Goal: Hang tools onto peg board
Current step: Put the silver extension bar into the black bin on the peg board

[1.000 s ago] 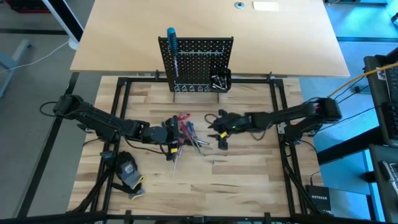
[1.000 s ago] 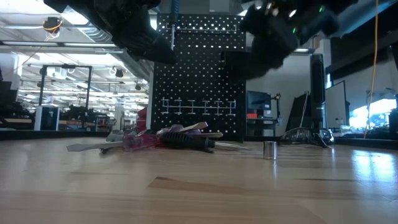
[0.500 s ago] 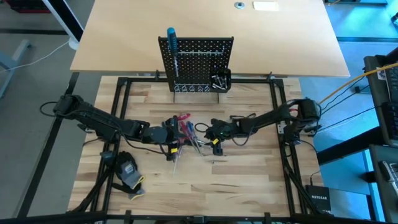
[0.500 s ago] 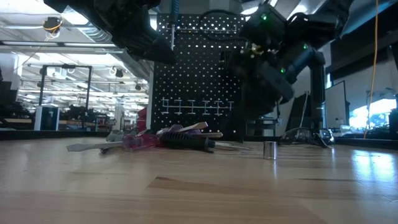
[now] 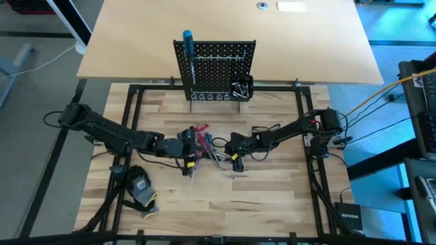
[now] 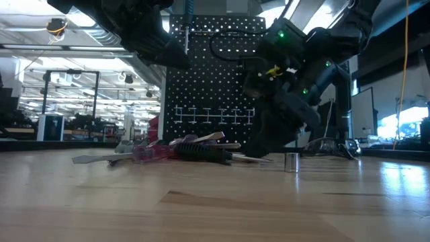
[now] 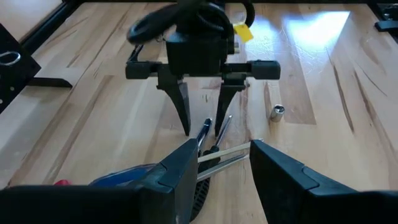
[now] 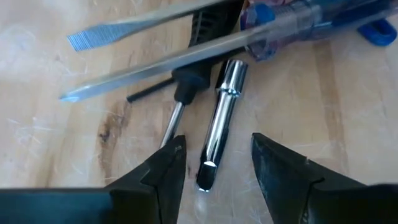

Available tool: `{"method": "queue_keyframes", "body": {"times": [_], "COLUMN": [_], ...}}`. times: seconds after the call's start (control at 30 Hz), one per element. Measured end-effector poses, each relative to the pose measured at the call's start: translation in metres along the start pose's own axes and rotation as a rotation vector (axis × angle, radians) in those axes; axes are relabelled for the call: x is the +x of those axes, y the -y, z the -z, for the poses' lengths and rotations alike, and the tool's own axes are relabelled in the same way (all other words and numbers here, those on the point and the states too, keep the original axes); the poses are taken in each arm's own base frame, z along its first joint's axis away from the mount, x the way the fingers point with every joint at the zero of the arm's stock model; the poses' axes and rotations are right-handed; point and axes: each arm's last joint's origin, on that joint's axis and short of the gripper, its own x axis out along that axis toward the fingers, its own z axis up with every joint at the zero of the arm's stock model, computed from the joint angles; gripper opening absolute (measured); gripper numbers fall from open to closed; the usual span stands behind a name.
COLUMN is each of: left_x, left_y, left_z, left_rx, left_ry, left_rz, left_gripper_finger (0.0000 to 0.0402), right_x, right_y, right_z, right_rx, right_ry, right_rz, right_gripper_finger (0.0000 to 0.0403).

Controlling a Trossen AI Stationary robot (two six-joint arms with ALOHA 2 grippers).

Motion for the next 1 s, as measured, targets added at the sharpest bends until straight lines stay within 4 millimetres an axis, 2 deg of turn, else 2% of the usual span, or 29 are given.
{"method": "queue_keyframes", "body": {"times": [0.13, 0.4, 0.5, 0.6, 0.8, 1.0], "left_x": [0.000, 0.000, 0.000, 0.000, 0.000, 0.000], "left_y": [0.000, 0.000, 0.000, 0.000, 0.000, 0.000], "left_z": [0.000, 0.000, 0.000, 0.000, 0.000, 0.000], "left_rx": [-0.001, -0.001, -0.001, -0.001, -0.001, -0.001], "left_ry": [-0.001, -0.001, -0.001, -0.001, -0.001, -0.001], "left_rz": [0.000, 0.000, 0.000, 0.000, 0.000, 0.000], "left_gripper_finger": [0.0136, 0.0136, 0.0136, 0.0136, 0.0136, 0.0136], "right_x": [0.001, 0.001, 0.001, 0.001, -0.002, -0.018], "right_y": [0.000, 0.001, 0.002, 0.002, 0.003, 0.005], "right_z": [0.001, 0.001, 0.001, 0.001, 0.002, 0.001], "right_rx": [0.003, -0.022, -0.037, -0.039, -0.039, -0.043], "right_ry": [-0.002, -0.010, -0.016, -0.018, -0.033, -0.079], "right_rz": [0.006, 0.044, 0.060, 0.087, 0.125, 0.209], "right_gripper_finger": [0.0158, 0.0067, 0.0044, 0.0037, 0.0048, 0.0043]}}
